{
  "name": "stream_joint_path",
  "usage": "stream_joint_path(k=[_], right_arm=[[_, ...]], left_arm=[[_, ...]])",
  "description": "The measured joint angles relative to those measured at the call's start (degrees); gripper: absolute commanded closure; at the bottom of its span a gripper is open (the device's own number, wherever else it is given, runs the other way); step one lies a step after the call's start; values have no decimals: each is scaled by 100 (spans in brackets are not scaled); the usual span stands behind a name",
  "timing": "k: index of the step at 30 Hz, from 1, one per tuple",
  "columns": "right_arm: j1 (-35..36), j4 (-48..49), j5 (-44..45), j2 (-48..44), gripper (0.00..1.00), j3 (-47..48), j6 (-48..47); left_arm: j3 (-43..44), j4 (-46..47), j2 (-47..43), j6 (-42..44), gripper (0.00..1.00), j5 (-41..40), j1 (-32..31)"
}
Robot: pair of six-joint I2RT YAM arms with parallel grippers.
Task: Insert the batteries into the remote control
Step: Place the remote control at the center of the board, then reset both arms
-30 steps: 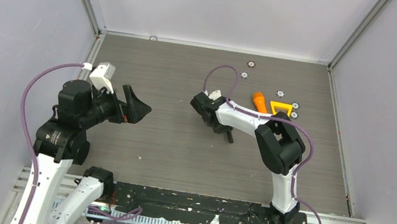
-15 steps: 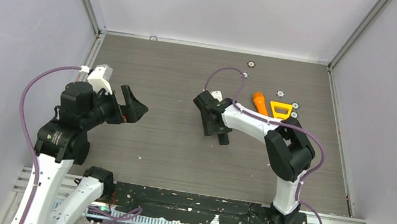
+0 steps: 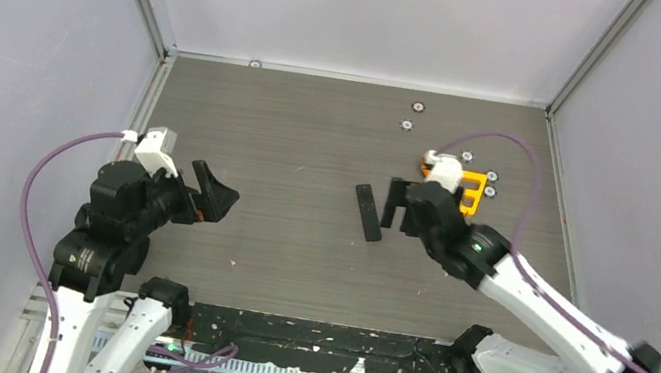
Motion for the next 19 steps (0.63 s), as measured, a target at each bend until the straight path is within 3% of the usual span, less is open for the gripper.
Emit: stream_joint_path(k=[7,12,19], right_arm=[[-2,-492,1676,-2476,5,-262,-7],[-2,-1399,2778,-3451,5,131,-50],[-2,-1840,3626,-4450,5,496,-195]], left_arm=[[-407,76,-474,-33,0,-7,0],[-407,55,-522,24,0,-138,0],[-389,9,-485,297,1,-210,-13]])
